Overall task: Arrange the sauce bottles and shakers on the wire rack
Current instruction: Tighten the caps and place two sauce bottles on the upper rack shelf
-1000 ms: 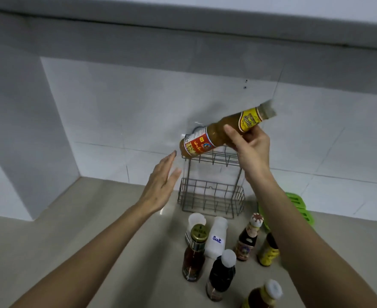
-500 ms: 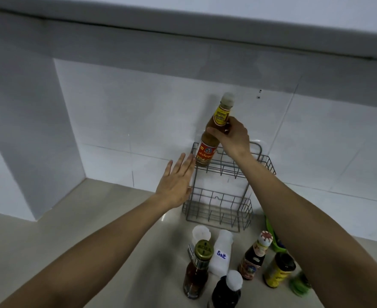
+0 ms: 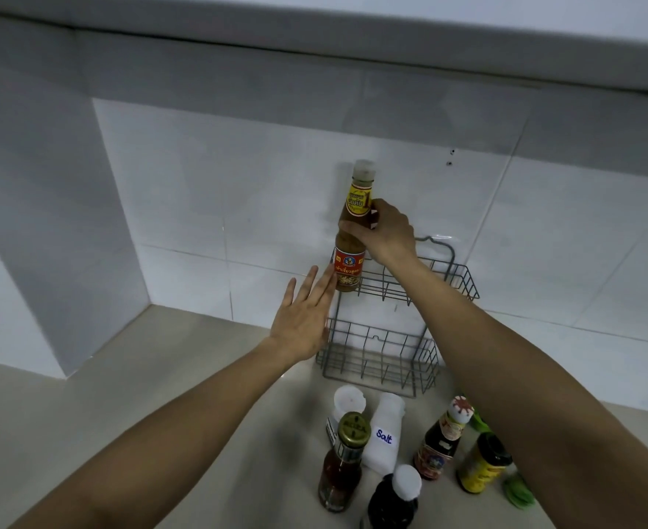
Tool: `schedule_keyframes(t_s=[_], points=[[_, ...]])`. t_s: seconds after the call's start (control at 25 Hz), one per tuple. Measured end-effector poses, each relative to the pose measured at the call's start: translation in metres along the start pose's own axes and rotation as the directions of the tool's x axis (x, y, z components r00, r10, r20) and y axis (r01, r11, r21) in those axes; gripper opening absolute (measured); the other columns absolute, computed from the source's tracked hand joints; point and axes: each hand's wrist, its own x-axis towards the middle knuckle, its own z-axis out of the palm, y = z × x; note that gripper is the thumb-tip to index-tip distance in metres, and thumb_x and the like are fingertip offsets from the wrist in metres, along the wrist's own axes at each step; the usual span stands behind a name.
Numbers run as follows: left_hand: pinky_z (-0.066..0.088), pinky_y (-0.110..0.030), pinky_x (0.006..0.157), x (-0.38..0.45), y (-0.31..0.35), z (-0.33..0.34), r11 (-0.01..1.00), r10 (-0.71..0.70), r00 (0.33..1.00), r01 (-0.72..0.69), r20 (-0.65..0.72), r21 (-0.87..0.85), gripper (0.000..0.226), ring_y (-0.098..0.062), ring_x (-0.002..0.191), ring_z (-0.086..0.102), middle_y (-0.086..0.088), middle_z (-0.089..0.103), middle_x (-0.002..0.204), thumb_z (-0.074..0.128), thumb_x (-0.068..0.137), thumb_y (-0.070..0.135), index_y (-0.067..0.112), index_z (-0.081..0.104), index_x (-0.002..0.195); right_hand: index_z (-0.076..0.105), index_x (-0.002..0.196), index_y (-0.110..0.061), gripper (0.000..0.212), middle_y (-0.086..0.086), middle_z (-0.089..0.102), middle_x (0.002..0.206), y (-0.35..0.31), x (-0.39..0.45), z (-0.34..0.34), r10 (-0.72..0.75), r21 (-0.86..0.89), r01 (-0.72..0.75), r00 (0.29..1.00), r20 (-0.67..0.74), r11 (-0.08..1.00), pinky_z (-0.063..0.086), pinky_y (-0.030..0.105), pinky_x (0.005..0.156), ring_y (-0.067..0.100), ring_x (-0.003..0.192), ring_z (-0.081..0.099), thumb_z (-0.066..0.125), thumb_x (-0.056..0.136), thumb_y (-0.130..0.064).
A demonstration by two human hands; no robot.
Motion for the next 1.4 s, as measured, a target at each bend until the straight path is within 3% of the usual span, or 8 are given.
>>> schedule_keyframes(t_s=[0.44,0.64,0.8,0.88,1.0,1.16,1.28,1.4], points=[[0.001,-0.049,0.120,0.003,-0.001,0.003,1.000,-0.003,1.000,0.003,0.004,-0.005,0.100,-0.026,0.149,-0.016,-0.001,-0.023,0.161,0.061,0.088,0.035,0.016,-0.013,0.152,0.050,0.133,-0.017,0.067,0.005,0.062,0.133,0.001,-0.002,0.001,0.058,-0.003,-0.058,0.997,0.047,0.998,0.049,0.040,0.093,0.027,0.117,0.061,0.068,0.080,-0.055],[-0.001,-0.049,0.121,-0.003,0.000,0.001,0.996,-0.006,1.000,0.008,0.021,-0.088,0.100,-0.026,0.148,-0.020,0.000,-0.023,0.161,0.060,0.088,0.037,0.019,-0.014,0.152,0.042,0.142,-0.015,0.073,0.008,0.059,0.136,0.008,-0.029,-0.011,0.130,0.125,-0.138,0.989,0.066,0.983,0.052,0.044,0.097,0.026,0.119,0.060,0.067,0.083,-0.051],[-0.001,-0.048,0.121,-0.035,-0.001,0.011,0.964,-0.046,0.995,0.067,0.088,-0.258,0.091,-0.022,0.147,-0.022,0.001,-0.023,0.161,0.056,0.091,0.041,0.022,-0.007,0.154,0.058,0.126,-0.016,0.050,0.004,0.067,0.120,0.022,-0.094,-0.029,-0.018,0.292,-0.034,0.984,0.175,0.956,0.055,0.032,0.087,0.011,0.099,0.064,0.072,0.083,-0.036],[0.001,-0.046,0.121,-0.058,0.000,0.018,0.896,-0.086,0.983,0.148,0.165,-0.419,0.087,-0.020,0.149,-0.016,0.002,-0.016,0.162,0.058,0.090,0.042,0.025,0.001,0.154,0.065,0.117,-0.017,0.041,0.000,0.070,0.110,0.030,-0.128,-0.037,-0.094,0.287,-0.007,0.937,0.335,0.958,0.054,0.028,0.088,0.007,0.097,0.065,0.074,0.081,-0.034],[0.011,-0.043,0.120,-0.095,0.012,0.032,0.687,-0.141,0.938,0.323,0.317,-0.651,0.078,-0.022,0.150,0.001,0.001,0.001,0.164,0.058,0.090,0.043,0.025,0.016,0.153,0.063,0.119,-0.023,0.050,-0.004,0.069,0.110,0.042,-0.169,-0.038,-0.116,0.161,0.035,0.843,0.525,0.986,0.054,0.031,0.089,0.010,0.099,0.066,0.076,0.075,-0.043],[0.021,-0.043,0.118,-0.150,0.040,0.060,0.416,-0.203,0.826,0.559,0.526,-0.717,0.068,-0.026,0.147,0.018,-0.006,0.013,0.162,0.049,0.093,0.050,0.021,0.026,0.150,0.058,0.126,-0.033,0.062,-0.009,0.065,0.120,0.051,-0.210,-0.023,-0.062,-0.018,0.096,0.759,0.648,0.995,0.056,0.037,0.089,0.009,0.102,0.064,0.078,0.070,-0.051],[0.026,-0.028,0.107,-0.180,0.059,0.074,0.256,-0.161,0.761,0.648,0.629,-0.718,0.059,-0.022,0.141,0.031,-0.005,0.030,0.155,0.040,0.098,0.047,0.015,0.034,0.148,0.057,0.128,-0.033,0.062,-0.007,0.065,0.123,0.052,-0.229,-0.007,-0.069,-0.124,0.177,0.798,0.599,0.976,0.053,0.037,0.090,0.013,0.104,0.065,0.077,0.072,-0.051],[0.027,-0.010,0.085,-0.193,0.073,0.077,0.173,-0.103,0.756,0.654,0.647,-0.736,0.046,-0.011,0.124,0.041,0.007,0.042,0.136,0.034,0.102,0.037,0.013,0.044,0.140,0.059,0.127,-0.029,0.058,-0.003,0.068,0.121,0.056,-0.239,0.006,-0.092,-0.185,0.209,0.862,0.499,0.960,0.050,0.034,0.092,0.018,0.108,0.065,0.076,0.075,-0.049]])
